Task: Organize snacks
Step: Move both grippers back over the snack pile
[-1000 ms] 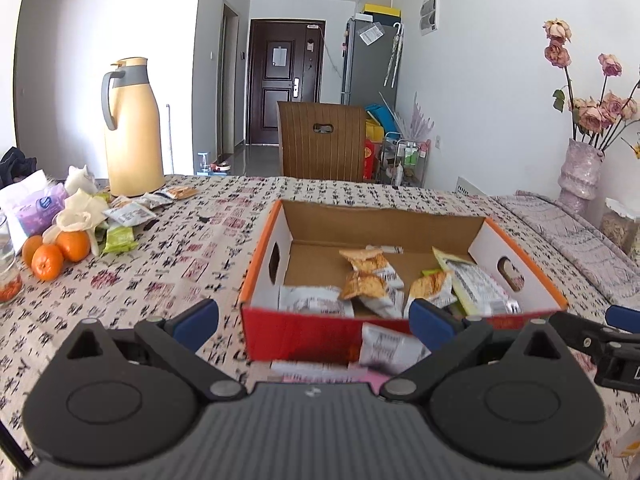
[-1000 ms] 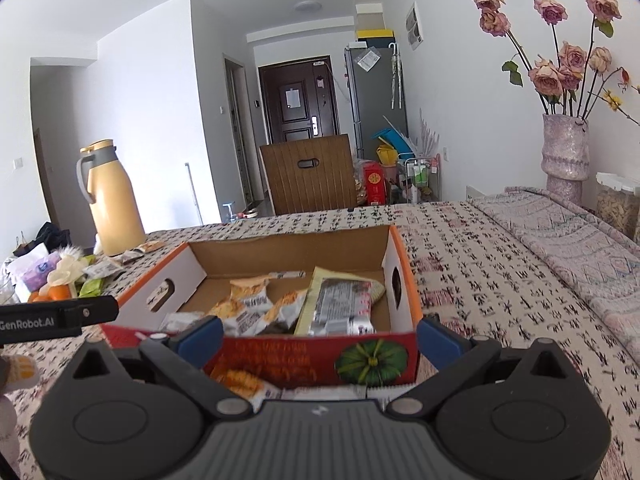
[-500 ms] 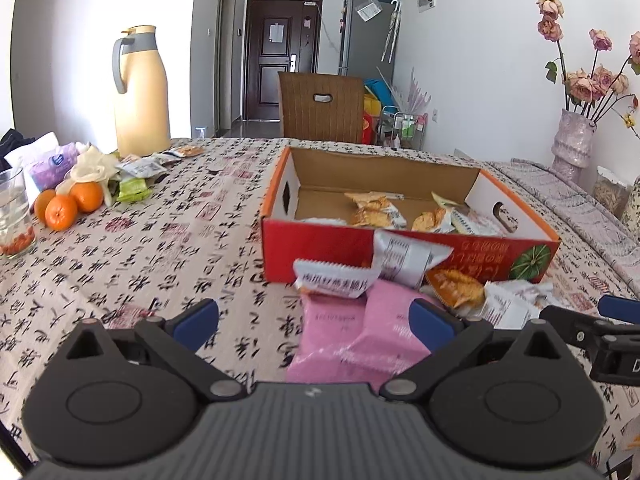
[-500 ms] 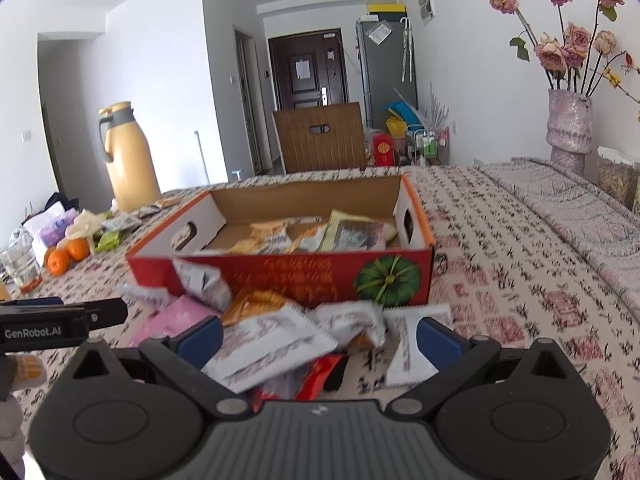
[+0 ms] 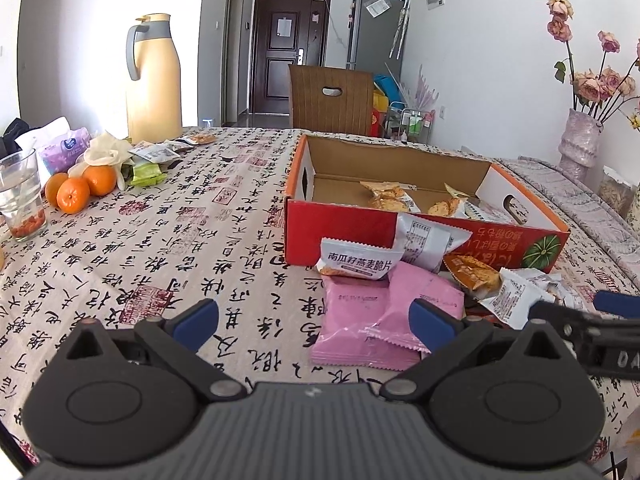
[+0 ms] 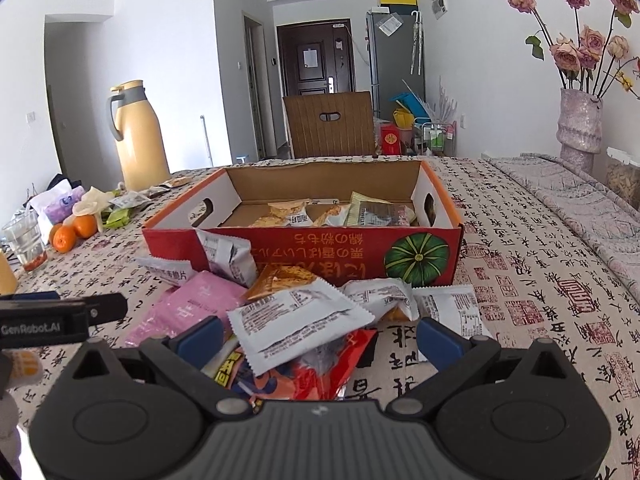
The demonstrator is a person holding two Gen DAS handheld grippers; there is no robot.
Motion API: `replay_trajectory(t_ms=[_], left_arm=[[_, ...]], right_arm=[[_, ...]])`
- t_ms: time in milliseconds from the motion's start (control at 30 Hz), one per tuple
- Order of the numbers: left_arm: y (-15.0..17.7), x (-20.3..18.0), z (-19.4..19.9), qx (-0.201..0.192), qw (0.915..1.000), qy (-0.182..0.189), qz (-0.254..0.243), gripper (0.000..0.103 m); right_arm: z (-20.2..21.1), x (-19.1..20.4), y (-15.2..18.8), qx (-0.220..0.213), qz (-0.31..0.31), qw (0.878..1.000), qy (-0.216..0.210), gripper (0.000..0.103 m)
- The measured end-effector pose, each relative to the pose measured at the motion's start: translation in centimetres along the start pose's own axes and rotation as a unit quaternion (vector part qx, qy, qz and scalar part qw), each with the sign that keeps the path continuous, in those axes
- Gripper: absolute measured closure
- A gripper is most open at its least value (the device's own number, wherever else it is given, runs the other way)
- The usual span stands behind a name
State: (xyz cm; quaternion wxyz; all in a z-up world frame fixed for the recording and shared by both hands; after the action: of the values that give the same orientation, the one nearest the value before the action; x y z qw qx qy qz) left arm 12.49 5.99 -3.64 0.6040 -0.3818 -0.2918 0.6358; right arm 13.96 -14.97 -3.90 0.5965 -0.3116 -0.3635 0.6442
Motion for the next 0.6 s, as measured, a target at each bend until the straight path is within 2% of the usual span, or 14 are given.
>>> replay_trajectory(t_ms=[167, 267, 400, 500, 600], left_arm=[[0.0, 0.1, -0.6, 0.005, 1.0000, -0.002, 0.003, 0.000], [0.1, 0.0, -0.8, 0.008, 1.0000, -0.002, 0.001, 0.000], [0.0, 0.2, -0.9, 0.007, 1.0000, -0.002, 0.003, 0.000], [0.0, 0.4, -1.1, 0.008, 0.9999, -0.001, 0.006, 0.000], [0.1, 0.3, -1.3, 0.013, 0.9999, 0.001, 0.006, 0.000]], right_arm=[[-2.2, 0.8, -1.5, 0.013, -0.016, 1.000, 0.008, 0.000], [-4.0, 1.2, -2.1, 0.029, -0.021, 0.999, 0.034, 0.000], [-5.4, 1.3, -1.3, 0.042, -0.018, 0.998, 0.047, 0.000], [-5.2, 0.9, -0.2, 0.046, -0.018, 0.998, 0.038, 0.007], [-4.8, 0.2, 0.5, 0.046, -0.019, 0.998, 0.031, 0.022]])
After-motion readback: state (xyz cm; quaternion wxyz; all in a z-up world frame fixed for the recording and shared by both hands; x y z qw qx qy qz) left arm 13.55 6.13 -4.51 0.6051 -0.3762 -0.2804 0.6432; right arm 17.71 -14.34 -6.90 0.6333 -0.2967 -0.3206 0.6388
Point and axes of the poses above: each gripper's, at about its wrist camera, not at the fingertips, and z roughly against the way its jaws point, x to its left, y to its underside, the point moved 6 cm from there along -z, roughly the way its jaws point, and after that the axes turned 7 degrees about y, right-handed, at the moved point
